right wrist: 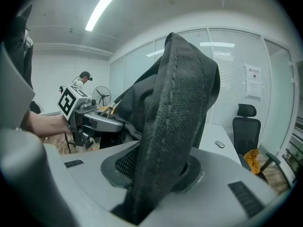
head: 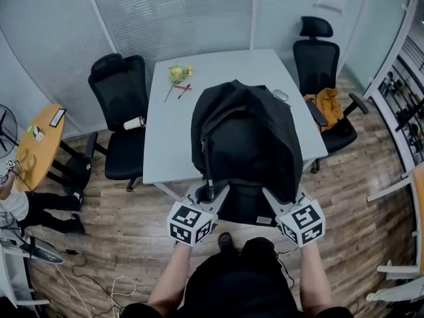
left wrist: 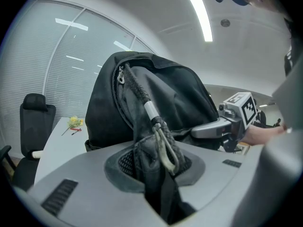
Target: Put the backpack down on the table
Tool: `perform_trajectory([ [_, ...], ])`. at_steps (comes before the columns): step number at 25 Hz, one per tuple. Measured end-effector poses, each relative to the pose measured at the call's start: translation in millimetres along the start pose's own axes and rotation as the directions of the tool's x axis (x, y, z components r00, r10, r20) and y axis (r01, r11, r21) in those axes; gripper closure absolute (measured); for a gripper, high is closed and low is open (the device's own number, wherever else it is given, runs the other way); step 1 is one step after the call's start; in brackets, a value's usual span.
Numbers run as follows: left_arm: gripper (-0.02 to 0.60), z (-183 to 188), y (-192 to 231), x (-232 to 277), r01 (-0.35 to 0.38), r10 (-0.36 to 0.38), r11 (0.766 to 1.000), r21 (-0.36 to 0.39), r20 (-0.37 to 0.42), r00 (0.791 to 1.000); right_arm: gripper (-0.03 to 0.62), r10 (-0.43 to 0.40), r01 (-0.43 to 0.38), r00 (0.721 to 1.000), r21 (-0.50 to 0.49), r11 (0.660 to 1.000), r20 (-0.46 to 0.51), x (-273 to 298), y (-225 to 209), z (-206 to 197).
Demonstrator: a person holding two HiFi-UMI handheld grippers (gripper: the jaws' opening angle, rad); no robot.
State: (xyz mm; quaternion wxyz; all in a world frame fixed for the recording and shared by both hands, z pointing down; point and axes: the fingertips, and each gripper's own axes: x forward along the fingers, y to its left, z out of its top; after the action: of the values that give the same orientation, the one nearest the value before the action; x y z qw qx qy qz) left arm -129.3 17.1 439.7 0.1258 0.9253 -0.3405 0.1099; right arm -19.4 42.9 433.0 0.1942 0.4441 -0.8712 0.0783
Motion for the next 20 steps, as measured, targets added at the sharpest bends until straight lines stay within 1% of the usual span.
perform_trajectory([
  [7, 0.477, -1.8, 20.1, 6.8, -0.009, 0.008, 1.000, -0.015, -0.019, 1.000, 0.482, 0.017, -0.017, 1.000, 0.002, 1.000, -0.019, 22.0, -4.9, 3.5],
  [12, 0.479, 2.1, 40.3, 13.0, -0.033, 0.032, 0.999, -0.022, -0.016, 0.999, 0.482, 0.040, -0.040, 0.999, -0.003, 0.999, -0.014, 43.1, -11.7, 10.2],
  [20, 0.482, 20.3, 70.9, 45.3, -0.053, 0.053, 0.998, -0.020, -0.021, 0.998, 0.482, 0.068, -0.068, 0.998, -0.006, 0.998, -0.007, 77.2, -47.0, 25.3],
])
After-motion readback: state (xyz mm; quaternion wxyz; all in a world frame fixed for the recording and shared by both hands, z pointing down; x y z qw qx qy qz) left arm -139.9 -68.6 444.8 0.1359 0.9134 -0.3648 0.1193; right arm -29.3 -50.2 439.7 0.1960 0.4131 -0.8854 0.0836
